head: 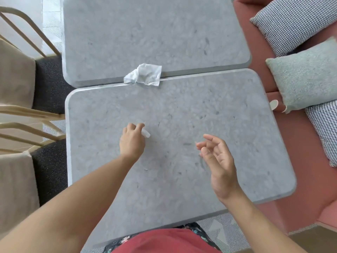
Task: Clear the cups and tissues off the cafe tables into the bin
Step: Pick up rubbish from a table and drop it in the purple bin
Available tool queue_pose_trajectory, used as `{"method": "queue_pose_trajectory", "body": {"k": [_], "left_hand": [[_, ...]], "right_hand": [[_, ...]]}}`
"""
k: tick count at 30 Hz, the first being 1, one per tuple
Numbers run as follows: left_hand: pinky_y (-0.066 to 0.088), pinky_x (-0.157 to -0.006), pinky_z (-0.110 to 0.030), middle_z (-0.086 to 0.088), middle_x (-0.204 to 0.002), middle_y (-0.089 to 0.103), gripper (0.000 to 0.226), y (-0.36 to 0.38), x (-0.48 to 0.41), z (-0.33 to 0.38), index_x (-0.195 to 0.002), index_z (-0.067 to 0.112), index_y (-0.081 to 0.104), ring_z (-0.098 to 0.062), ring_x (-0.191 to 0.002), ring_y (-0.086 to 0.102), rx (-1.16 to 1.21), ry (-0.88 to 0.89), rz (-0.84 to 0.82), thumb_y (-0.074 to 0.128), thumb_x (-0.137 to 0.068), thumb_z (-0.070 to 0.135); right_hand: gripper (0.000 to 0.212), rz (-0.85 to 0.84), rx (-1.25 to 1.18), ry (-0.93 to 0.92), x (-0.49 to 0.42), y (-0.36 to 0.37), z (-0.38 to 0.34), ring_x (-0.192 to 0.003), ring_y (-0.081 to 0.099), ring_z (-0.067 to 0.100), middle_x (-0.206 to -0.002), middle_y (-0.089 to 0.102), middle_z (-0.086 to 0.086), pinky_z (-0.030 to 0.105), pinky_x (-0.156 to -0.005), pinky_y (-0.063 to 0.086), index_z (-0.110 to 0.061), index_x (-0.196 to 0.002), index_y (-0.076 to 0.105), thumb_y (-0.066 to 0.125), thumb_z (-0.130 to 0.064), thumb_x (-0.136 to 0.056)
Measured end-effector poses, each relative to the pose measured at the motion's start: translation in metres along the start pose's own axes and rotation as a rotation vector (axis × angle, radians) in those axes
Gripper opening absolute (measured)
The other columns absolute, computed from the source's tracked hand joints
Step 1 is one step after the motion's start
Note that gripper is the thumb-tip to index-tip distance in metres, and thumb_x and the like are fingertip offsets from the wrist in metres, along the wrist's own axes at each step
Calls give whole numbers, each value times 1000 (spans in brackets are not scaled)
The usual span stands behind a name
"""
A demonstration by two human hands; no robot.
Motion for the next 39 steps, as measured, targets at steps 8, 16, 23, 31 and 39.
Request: {"method": "queue_pose_trajectory", "body": {"k": [8,16,23,31,39], "left_hand": [[47,-57,-27,2,-85,60,31,-74,31,26,-116,30,62,-15,-69,54,1079,-345,147,48,-96,11],[50,-57,-27,-9,-94,64,23,-122,48,16,-114,25,64,-21,-79,60,1346,-423,208,52,-98,14],[46,-54,-26,3,-80,66,27,-141,42,14,-126,17,60,-11,-64,59,1432,-501,301,54,-100,14],[46,-60,-30,-5,-89,70,25,-154,41,10,-116,25,67,-12,-67,60,1417,-556,374,52,-101,12],[45,-61,-31,-6,-85,71,22,-160,60,-22,-114,22,68,-15,-70,62,1464,-610,473,54,-102,10]], "right_hand": [[44,-70,-24,-59,-20,15,-21,-113,65,16,-110,71,-1,40,-104,50,-27,-122,65,66,-46,-83],[36,-166,-16,-85,-55,54,-40,-118,64,17,-115,71,-1,41,-108,49,-30,-120,65,67,-43,-86],[50,-285,195,-95,-162,140,-35,-122,54,10,-132,56,-1,26,-107,42,-28,-131,60,62,-47,-85],[74,-383,1034,-114,-311,248,17,-146,27,40,-159,22,13,56,-115,37,-43,-161,18,52,-59,-97],[50,-201,1367,-136,-340,281,62,-145,27,43,-155,31,18,63,-110,31,-30,-147,41,52,-46,-101]]}}
Point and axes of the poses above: each hand's wrist, its own x-axis away from the middle knuckle, its own y-axis out of the palm, z = x × y, the point moved 7 cm from there along -x, towards the middle knuckle
